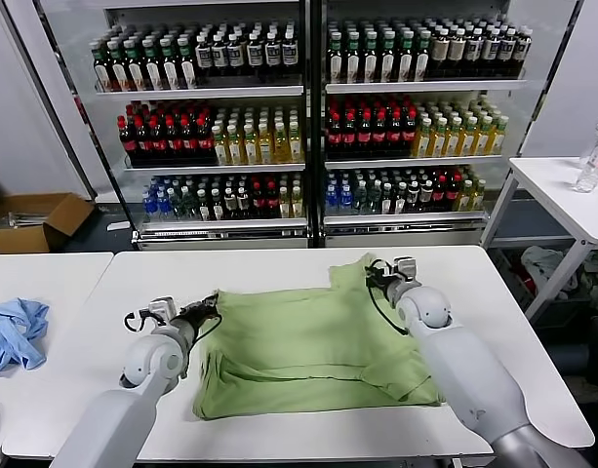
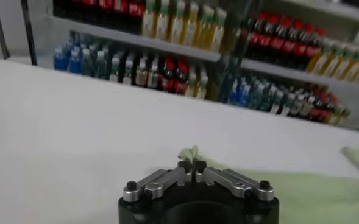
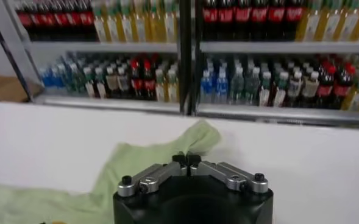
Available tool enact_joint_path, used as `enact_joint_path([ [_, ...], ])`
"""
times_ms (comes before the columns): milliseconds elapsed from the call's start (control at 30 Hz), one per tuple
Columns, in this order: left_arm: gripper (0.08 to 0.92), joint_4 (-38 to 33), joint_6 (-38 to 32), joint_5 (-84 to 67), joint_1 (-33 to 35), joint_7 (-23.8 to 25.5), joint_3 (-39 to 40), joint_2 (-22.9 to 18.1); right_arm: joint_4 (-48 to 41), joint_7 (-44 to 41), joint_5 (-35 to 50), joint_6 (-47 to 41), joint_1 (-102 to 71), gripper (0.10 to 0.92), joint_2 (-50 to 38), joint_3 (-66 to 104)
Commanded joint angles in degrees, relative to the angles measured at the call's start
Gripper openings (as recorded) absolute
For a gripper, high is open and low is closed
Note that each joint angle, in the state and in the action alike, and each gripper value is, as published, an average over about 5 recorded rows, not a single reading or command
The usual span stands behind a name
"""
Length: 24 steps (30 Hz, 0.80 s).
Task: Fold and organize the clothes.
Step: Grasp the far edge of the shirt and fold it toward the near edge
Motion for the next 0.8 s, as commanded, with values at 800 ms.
enact_joint_path([
  [800, 0.084, -24.31, 0.92, 10.72, 26.19, 1.57, -5.76, 1.32, 40.4, 3.94, -3.21, -3.52, -51.54, 0.107, -5.96, 27.68],
])
